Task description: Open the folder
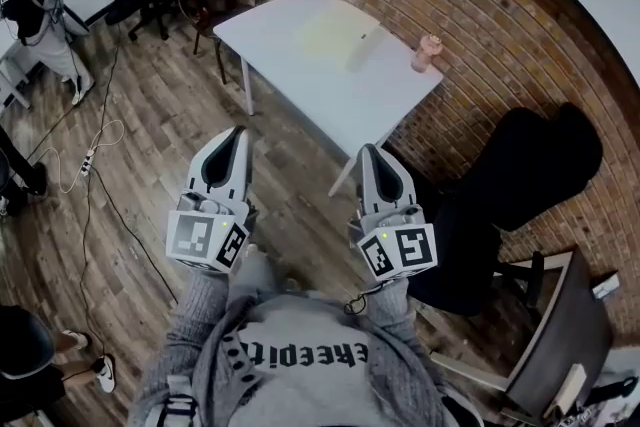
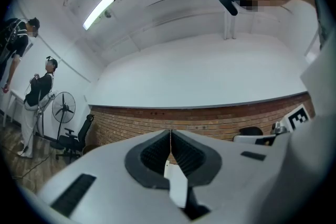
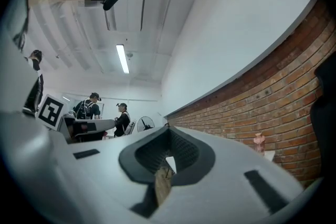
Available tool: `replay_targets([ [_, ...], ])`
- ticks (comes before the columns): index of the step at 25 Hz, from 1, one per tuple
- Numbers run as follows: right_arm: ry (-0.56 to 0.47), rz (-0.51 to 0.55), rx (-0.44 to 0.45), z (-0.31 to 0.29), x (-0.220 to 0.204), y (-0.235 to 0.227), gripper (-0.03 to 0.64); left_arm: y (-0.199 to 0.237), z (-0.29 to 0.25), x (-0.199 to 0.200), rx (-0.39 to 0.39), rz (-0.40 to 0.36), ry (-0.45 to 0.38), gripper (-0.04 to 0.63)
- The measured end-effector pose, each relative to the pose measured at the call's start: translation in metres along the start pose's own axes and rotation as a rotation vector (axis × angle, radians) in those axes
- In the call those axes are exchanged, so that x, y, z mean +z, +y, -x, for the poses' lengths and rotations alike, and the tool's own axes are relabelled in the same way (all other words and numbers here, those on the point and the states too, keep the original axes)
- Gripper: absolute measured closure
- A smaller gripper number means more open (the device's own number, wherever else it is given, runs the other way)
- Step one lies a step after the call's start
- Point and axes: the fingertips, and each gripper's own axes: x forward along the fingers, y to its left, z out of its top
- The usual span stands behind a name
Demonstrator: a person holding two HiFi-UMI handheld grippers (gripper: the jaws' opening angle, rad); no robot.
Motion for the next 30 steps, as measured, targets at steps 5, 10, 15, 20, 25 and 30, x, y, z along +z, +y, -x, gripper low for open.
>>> replay_targets([
  [5,0.007,-0.002,-0.016,-0.024,-0.010,-0.017,0.612,0.015,-0.026,-0.022,-0.009,0.042,0.000,0.584],
  [10,0.013,0.006,-0.039,-0.061,-0.018,-0.038,0.612,0.030,-0.070,-0.018,-0.032,-0.008,0.008,0.584],
  [15,0.014,0.017,-0.069,-0.113,-0.026,-0.057,0.612,0.062,-0.119,-0.030,-0.053,-0.006,0.011,0.584],
  [20,0.005,0.026,-0.099,-0.170,-0.030,-0.074,0.612,0.097,-0.174,-0.034,-0.080,-0.007,0.009,0.584],
  [25,-0.003,0.027,-0.132,-0.220,-0.034,-0.084,0.612,0.130,-0.221,-0.038,-0.115,-0.001,0.011,0.584],
  [30,-0.009,0.030,-0.161,-0.265,-0.042,-0.094,0.612,0.159,-0.262,-0.045,-0.150,-0.024,0.006,0.584],
])
